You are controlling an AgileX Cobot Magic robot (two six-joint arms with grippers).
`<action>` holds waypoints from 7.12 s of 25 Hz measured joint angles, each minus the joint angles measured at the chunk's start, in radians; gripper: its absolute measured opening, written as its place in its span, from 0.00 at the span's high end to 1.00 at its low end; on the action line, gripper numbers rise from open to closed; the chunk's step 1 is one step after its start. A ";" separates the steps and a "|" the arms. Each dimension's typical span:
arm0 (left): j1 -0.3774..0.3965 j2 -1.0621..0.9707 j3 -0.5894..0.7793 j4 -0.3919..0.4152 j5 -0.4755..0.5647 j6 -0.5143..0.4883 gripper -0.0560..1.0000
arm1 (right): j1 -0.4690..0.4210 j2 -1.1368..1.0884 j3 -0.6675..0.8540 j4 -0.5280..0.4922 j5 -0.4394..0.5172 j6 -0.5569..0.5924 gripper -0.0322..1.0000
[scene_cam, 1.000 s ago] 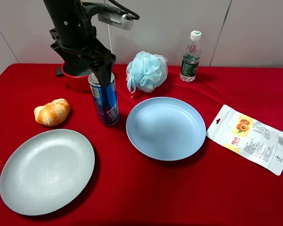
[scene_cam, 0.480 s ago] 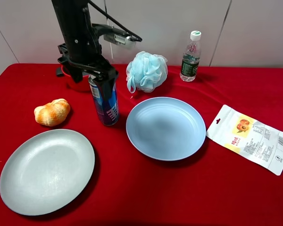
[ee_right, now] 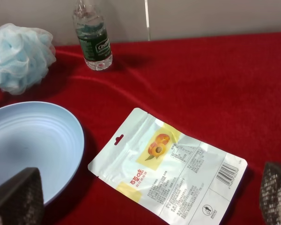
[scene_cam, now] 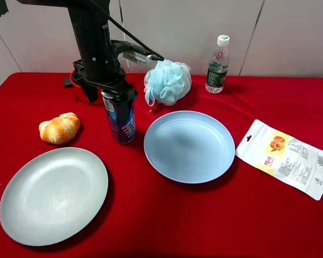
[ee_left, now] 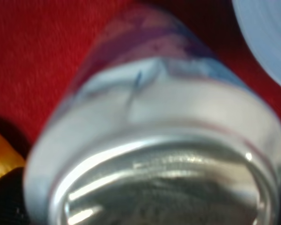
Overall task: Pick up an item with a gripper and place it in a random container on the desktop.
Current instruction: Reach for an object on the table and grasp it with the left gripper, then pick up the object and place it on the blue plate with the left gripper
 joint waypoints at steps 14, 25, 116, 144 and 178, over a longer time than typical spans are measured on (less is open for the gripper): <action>0.000 0.037 0.000 -0.003 -0.073 0.022 0.02 | 0.000 0.000 0.000 0.000 0.000 0.000 0.30; 0.000 0.036 0.000 -0.009 -0.077 0.026 0.32 | 0.000 0.000 0.000 0.000 0.000 0.000 0.30; -0.346 0.100 -0.267 -0.013 0.033 -0.093 0.32 | 0.000 0.000 0.000 0.000 0.000 0.000 0.30; -0.346 0.158 -0.267 0.013 -0.072 -0.093 0.32 | 0.000 0.000 0.000 0.003 0.000 0.000 0.30; -0.346 0.144 -0.291 0.012 -0.070 -0.095 0.02 | 0.000 0.000 0.000 0.003 0.000 0.000 0.30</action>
